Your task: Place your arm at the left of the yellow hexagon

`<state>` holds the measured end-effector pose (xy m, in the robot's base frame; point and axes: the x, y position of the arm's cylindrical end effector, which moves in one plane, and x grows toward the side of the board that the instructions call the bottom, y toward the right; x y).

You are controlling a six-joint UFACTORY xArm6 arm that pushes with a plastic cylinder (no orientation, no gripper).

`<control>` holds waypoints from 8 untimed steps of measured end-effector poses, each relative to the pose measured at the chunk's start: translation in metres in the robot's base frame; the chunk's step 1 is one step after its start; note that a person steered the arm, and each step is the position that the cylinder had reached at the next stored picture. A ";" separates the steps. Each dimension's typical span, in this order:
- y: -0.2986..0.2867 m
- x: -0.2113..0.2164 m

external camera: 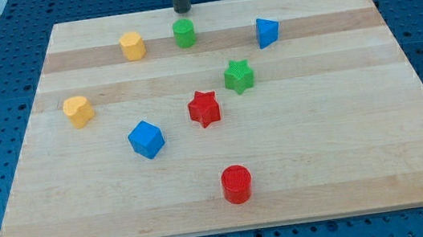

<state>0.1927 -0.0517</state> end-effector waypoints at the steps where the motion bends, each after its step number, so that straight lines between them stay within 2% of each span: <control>1: -0.002 0.000; 3: -0.082 0.000; 4: -0.123 0.013; 6: -0.161 0.071; 8: -0.241 0.087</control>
<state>0.2795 -0.2926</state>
